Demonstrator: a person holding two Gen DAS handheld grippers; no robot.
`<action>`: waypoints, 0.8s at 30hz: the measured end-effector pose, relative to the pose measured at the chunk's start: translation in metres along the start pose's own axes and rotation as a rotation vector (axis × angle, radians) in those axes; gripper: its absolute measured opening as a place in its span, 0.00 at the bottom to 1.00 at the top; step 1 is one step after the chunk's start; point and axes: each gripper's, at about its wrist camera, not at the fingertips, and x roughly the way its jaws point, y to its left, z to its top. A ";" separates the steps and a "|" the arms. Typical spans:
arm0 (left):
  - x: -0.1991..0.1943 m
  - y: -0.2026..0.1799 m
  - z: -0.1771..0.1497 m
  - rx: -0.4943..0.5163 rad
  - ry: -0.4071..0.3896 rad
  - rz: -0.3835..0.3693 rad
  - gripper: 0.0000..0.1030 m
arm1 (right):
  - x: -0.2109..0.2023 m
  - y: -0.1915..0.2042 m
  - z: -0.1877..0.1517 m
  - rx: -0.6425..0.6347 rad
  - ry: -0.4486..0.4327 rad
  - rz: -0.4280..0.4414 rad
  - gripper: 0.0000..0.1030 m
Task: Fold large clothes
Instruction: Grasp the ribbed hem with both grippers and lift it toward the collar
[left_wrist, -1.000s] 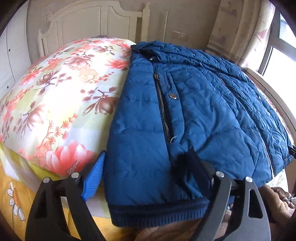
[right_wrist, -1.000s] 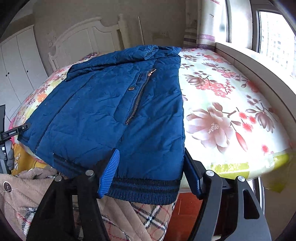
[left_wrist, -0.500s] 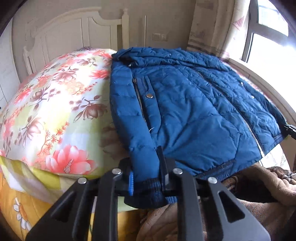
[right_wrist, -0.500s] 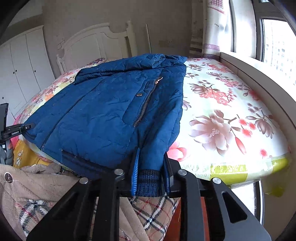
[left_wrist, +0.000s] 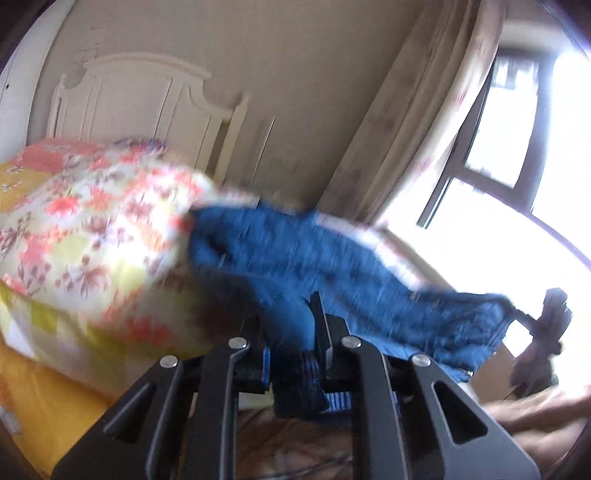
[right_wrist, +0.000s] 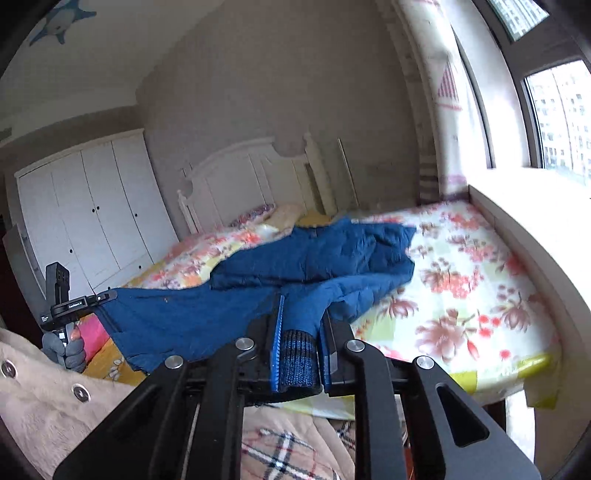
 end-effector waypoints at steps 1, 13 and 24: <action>-0.003 0.003 0.014 -0.028 -0.031 -0.040 0.16 | 0.002 0.002 0.013 -0.015 -0.013 -0.002 0.17; 0.229 0.077 0.212 -0.316 0.111 0.063 0.35 | 0.247 -0.129 0.162 0.245 0.173 -0.115 0.20; 0.330 0.172 0.225 -0.181 0.169 0.402 0.65 | 0.322 -0.247 0.135 0.454 0.184 -0.118 0.84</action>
